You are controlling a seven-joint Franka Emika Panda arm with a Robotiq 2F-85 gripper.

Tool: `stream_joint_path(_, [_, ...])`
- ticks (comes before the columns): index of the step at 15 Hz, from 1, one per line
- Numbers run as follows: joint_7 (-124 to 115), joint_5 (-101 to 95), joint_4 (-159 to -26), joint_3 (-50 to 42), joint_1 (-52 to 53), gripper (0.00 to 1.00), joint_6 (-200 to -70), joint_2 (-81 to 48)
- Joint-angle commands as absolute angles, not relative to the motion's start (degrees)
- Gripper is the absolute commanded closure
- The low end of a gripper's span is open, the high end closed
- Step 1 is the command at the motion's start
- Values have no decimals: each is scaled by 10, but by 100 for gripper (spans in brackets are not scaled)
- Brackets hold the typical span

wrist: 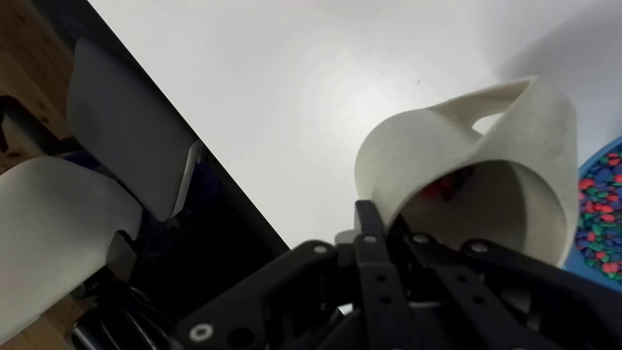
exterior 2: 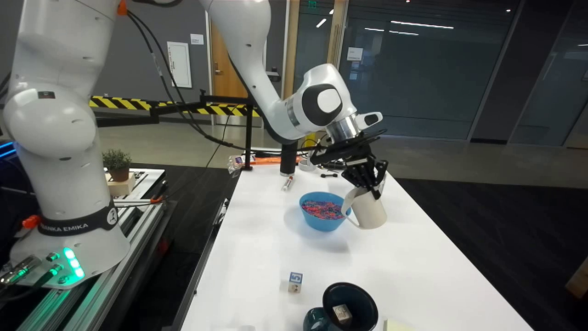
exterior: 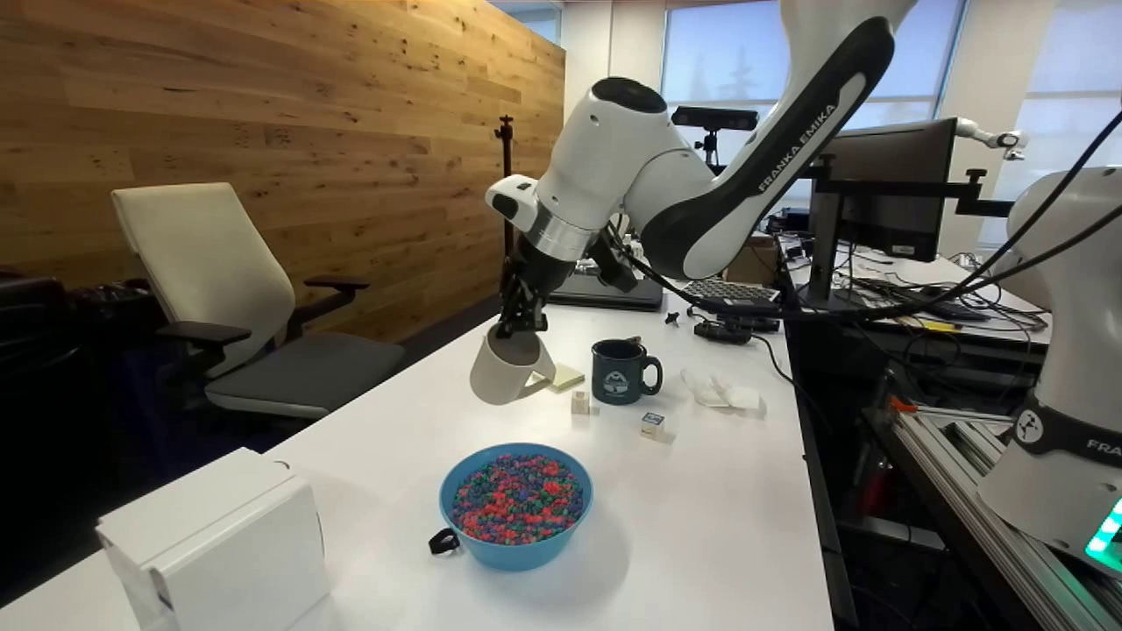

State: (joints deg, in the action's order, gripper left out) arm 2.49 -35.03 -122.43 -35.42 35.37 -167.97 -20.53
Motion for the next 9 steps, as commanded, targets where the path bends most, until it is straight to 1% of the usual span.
stream_joint_path(1, [10, -366, -1218, -370, 363, 99, -1687, -214])
stream_joint_path(5, [-81, -439, -1196, -465, 438, 99, -1737, -263])
stream_joint_path(9, [-160, -479, -1191, -568, 534, 99, -1779, -321])
